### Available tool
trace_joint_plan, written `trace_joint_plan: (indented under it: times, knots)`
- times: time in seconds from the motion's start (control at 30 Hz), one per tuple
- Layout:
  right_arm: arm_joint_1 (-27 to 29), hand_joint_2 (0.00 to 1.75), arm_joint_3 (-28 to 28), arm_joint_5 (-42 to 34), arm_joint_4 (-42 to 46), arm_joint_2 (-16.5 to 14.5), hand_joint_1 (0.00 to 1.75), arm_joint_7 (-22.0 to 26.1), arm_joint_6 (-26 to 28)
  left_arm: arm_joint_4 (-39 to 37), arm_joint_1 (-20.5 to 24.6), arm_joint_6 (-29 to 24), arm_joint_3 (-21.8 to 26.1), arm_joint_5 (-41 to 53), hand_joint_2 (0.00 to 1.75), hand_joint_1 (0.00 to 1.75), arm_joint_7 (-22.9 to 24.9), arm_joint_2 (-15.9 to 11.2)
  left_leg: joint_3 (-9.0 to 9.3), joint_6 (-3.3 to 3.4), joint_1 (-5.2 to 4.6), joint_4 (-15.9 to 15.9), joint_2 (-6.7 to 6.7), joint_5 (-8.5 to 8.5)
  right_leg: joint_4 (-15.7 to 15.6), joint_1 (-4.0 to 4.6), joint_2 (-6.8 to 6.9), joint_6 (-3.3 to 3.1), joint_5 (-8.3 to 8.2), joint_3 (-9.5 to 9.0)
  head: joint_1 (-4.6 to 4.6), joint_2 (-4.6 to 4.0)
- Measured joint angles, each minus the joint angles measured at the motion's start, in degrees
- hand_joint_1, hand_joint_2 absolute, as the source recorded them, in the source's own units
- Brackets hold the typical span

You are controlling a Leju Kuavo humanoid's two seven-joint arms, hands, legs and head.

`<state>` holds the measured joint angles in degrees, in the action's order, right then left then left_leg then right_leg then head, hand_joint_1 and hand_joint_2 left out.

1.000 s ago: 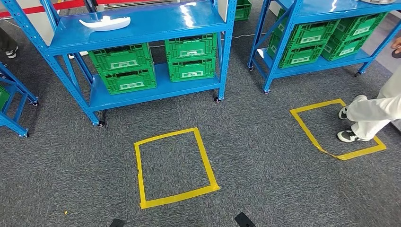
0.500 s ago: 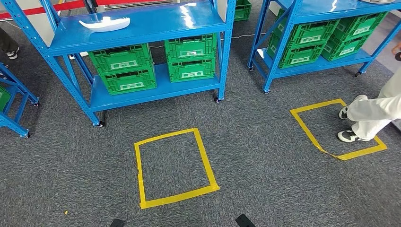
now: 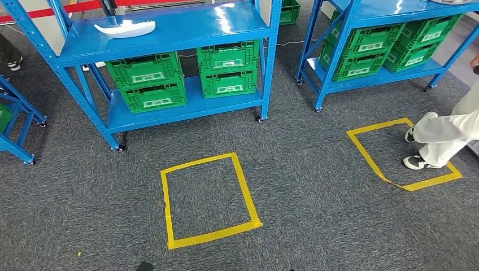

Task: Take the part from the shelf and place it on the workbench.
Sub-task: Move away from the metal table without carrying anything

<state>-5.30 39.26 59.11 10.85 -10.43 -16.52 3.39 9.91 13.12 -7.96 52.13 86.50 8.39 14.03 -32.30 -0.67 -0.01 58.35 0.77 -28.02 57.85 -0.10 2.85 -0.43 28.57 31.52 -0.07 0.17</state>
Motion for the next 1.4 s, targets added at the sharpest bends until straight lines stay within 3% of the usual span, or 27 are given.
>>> trace_joint_plan:
  times: [0.3,0.9,1.0,1.1,1.13,1.2,1.3,1.4]
  knots:
    - [-0.13,0.0,0.13,4.33,-0.08,-0.01,0.0,-2.72,-0.88,0.0,-0.37,-0.13,0.03,-1.99,0.0,0.0,0.15,0.01,0.0,0.0,0.01,0.0,0.0,0.01,0.0,0.01,0.0,0.0,0.0,-0.01,0.0,0.0]
    - [-1.43,0.0,0.13,3.93,-0.07,0.16,0.0,0.17,1.0,0.01,-1.04,1.01,0.06,-1.82,0.0,0.0,-0.02,-0.09,0.0,0.01,0.0,0.0,-0.01,0.01,0.0,0.01,0.01,0.0,-0.01,-0.01,0.0,-0.01]
    - [-1.38,0.0,1.45,-2.27,-0.08,0.18,0.0,1.16,0.81,0.02,-1.05,0.84,0.77,-6.21,0.0,0.0,-0.71,-0.09,0.0,0.01,0.01,0.0,-0.01,0.01,0.0,0.01,0.01,0.01,0.0,0.0,0.0,0.0]
    - [-1.17,0.0,8.27,-15.5,-0.07,0.27,0.0,4.01,0.76,0.03,-1.57,-0.3,4.56,-13.42,0.0,0.0,-2.47,-0.25,0.0,0.01,0.01,0.0,0.0,0.0,0.0,0.01,0.0,0.0,0.0,-0.01,0.0,0.0]
    - [-0.99,0.0,10.45,-16.68,-0.08,0.31,0.0,4.11,1.74,0.03,-2.0,-1.24,5.61,-13.15,0.0,0.0,-2.81,-0.35,0.0,0.02,0.0,0.0,0.0,0.0,0.0,0.01,0.0,0.01,0.01,0.0,0.0,0.0]
    - [-0.55,0.0,11.2,-10.32,-0.09,0.45,0.0,2.28,4.95,0.03,-2.82,-3.69,5.83,-8.45,0.0,0.0,-2.34,-0.63,-0.02,0.02,0.0,0.0,-0.02,0.0,0.0,0.01,0.02,0.01,0.01,0.01,0.0,0.0]
    - [-0.56,0.0,6.94,4.1,-0.09,0.69,0.0,0.37,6.91,0.03,-2.61,-4.6,2.53,-5.86,0.0,0.0,0.19,-1.07,-0.03,0.02,0.01,-0.01,-0.01,0.01,0.0,0.01,0.02,0.02,0.02,0.02,-0.01,0.0]
    - [-0.93,0.0,6.7,6.01,-0.09,0.77,0.0,-0.15,7.37,0.05,-2.29,-3.69,2.42,-11.28,0.0,0.0,0.97,-1.18,0.05,0.06,0.0,-0.01,0.02,-0.03,0.0,0.0,0.0,0.05,0.04,-0.15,-0.02,0.0]
